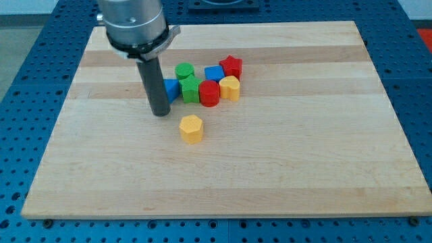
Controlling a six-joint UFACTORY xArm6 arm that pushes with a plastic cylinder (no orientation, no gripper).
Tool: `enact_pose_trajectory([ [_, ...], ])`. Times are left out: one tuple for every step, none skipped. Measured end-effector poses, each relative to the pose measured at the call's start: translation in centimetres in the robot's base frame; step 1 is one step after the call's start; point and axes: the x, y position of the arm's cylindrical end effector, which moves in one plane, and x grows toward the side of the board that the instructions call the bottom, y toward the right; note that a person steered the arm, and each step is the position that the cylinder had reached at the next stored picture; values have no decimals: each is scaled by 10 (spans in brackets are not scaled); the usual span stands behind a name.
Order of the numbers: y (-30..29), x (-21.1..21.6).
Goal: Push the blue triangle into the green blocks
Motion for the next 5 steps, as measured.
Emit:
enact_pose_trajectory([
  [-4,-34],
  [-22,-68],
  [-26,-85],
  [-26,-75],
  [-39,-44],
])
